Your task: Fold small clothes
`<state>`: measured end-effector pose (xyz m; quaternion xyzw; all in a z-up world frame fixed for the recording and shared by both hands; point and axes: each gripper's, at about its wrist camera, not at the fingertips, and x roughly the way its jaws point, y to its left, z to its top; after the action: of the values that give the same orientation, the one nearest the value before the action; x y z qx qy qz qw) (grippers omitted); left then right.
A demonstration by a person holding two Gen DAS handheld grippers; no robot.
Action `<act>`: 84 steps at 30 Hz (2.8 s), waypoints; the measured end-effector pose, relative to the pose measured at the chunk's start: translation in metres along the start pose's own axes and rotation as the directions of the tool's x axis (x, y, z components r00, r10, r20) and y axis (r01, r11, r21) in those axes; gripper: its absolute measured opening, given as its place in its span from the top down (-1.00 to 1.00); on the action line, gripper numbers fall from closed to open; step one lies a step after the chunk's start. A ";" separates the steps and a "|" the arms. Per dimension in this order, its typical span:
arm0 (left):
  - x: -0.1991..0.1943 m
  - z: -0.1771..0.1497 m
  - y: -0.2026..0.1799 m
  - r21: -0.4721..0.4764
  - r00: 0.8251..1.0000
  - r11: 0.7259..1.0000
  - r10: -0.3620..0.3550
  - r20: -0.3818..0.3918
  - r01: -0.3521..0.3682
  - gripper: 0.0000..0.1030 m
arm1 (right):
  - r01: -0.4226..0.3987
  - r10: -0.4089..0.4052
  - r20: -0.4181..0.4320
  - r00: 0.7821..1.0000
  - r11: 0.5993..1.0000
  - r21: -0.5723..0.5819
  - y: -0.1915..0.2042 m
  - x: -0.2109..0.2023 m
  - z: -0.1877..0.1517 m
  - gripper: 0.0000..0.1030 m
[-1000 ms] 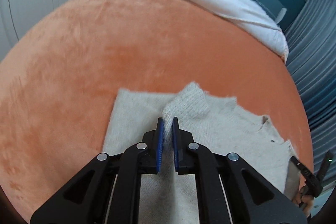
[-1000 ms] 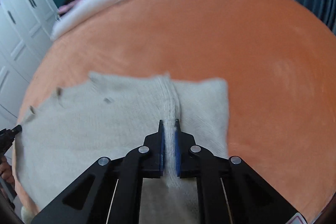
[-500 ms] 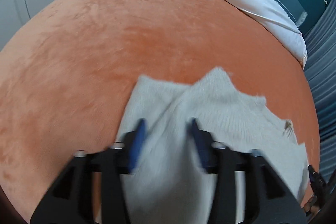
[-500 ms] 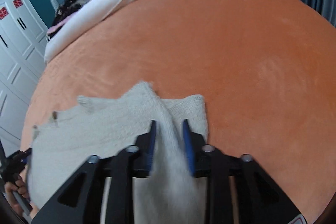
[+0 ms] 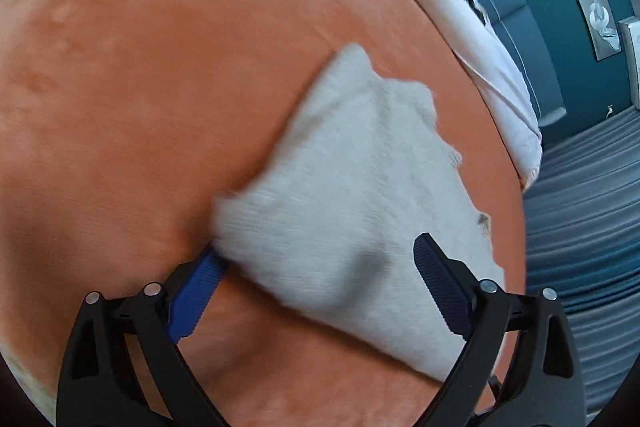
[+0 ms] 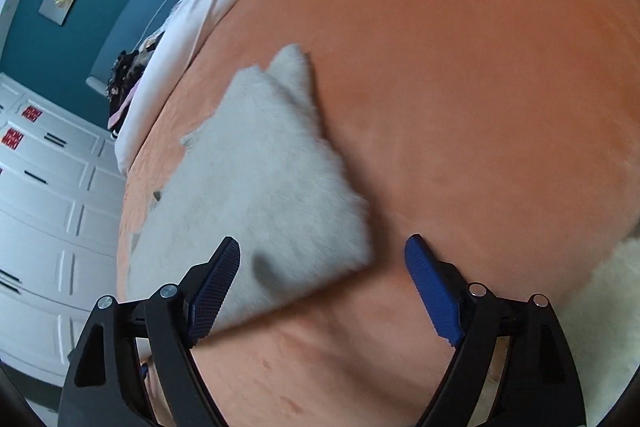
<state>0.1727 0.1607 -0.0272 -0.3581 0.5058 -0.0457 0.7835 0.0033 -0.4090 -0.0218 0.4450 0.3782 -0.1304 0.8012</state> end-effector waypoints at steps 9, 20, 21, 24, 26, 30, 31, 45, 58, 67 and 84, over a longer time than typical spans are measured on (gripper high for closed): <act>-0.074 -0.013 -0.022 0.040 0.995 0.995 -0.091 -0.027 0.092 0.84 | -0.184 0.183 -0.019 0.983 0.970 -0.160 0.057 -0.068 0.035 0.65; -0.076 -0.107 0.062 0.030 0.987 0.996 0.082 -0.137 -0.078 0.59 | 0.137 -0.165 -0.137 0.977 0.971 -0.195 -0.039 -0.083 -0.040 0.24; -0.084 -0.104 0.052 0.072 0.988 0.991 0.118 -0.097 -0.112 0.32 | 0.177 -0.196 -0.079 0.977 0.963 -0.202 -0.033 -0.093 -0.036 0.10; -0.114 -0.090 0.015 0.239 0.983 0.954 0.170 0.074 -0.183 -0.22 | 0.257 -0.240 0.098 0.966 0.929 -0.266 -0.006 -0.115 -0.019 -0.23; -0.128 -0.071 -0.010 0.309 0.973 0.931 0.146 0.177 -0.196 -0.48 | 0.263 -0.226 0.153 0.962 0.915 -0.307 0.007 -0.120 -0.006 -0.37; -0.111 -0.031 -0.046 0.350 0.981 0.927 0.073 0.182 -0.134 -0.60 | 0.269 -0.208 0.192 0.959 0.882 -0.387 0.039 -0.096 0.014 -0.39; -0.100 -0.022 -0.053 0.353 0.984 0.928 0.065 0.167 -0.121 -0.61 | 0.267 -0.204 0.193 0.960 0.874 -0.406 0.050 -0.083 0.018 -0.39; 0.012 0.018 -0.058 0.325 0.997 0.943 0.080 0.006 -0.078 0.81 | 0.169 -0.194 0.006 0.981 0.839 -0.517 0.105 0.034 0.031 0.83; 0.031 0.034 -0.031 0.342 0.977 0.915 0.189 0.102 -0.213 0.78 | 0.194 -0.180 0.077 0.981 0.937 -0.291 0.039 0.017 0.067 0.88; 0.029 0.017 -0.025 0.404 0.974 0.892 0.140 0.180 -0.203 0.61 | 0.266 -0.241 0.115 0.964 0.907 -0.327 0.049 0.011 0.044 0.73; -0.025 -0.135 -0.062 0.432 0.999 0.901 0.051 -0.015 -0.040 0.28 | -0.150 -0.027 -0.246 0.969 0.727 -0.670 0.183 0.029 -0.173 0.86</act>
<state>0.0674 0.0565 -0.0021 -0.1632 0.5013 -0.1429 0.8376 0.0378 -0.1611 0.0147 0.1435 0.4780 0.0993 0.8609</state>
